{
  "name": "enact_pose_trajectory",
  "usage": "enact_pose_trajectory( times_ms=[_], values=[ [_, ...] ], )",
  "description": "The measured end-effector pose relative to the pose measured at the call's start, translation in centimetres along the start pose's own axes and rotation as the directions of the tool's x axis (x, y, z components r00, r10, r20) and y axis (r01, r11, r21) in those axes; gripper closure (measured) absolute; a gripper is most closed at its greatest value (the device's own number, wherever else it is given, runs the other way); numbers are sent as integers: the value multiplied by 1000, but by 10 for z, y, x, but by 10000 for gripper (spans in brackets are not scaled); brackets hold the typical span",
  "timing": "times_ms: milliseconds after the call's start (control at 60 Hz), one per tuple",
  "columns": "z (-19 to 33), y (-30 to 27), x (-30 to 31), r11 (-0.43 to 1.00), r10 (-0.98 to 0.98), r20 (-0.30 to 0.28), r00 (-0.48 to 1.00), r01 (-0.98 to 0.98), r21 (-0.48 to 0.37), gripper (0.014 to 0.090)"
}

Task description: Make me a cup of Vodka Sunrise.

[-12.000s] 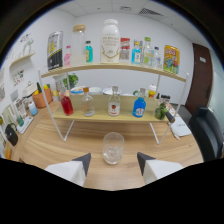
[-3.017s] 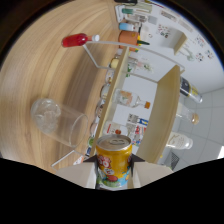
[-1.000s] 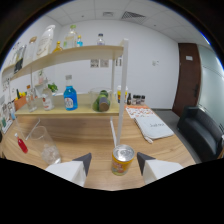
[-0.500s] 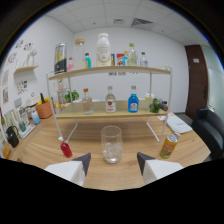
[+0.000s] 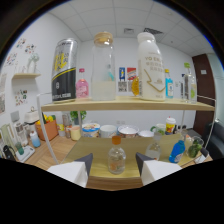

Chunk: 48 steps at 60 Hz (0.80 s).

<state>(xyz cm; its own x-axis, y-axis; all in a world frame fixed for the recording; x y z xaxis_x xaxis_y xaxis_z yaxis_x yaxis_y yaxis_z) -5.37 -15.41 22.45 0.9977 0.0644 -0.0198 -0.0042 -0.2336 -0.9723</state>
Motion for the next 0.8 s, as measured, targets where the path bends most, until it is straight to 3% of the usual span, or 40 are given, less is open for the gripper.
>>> enact_pose_trajectory(
  times_ms=[117, 283, 550, 800],
  values=[
    [33, 11, 4, 998, -15, -40, 999, 13, -55, 385],
    [50, 24, 13, 994, -6, -85, 996, -3, -107, 670],
    [41, 18, 10, 994, -31, -74, 997, 23, -105, 694],
    [-9, -5, -6, 998, -3, -11, 1000, 2, -69, 697]
  ],
)
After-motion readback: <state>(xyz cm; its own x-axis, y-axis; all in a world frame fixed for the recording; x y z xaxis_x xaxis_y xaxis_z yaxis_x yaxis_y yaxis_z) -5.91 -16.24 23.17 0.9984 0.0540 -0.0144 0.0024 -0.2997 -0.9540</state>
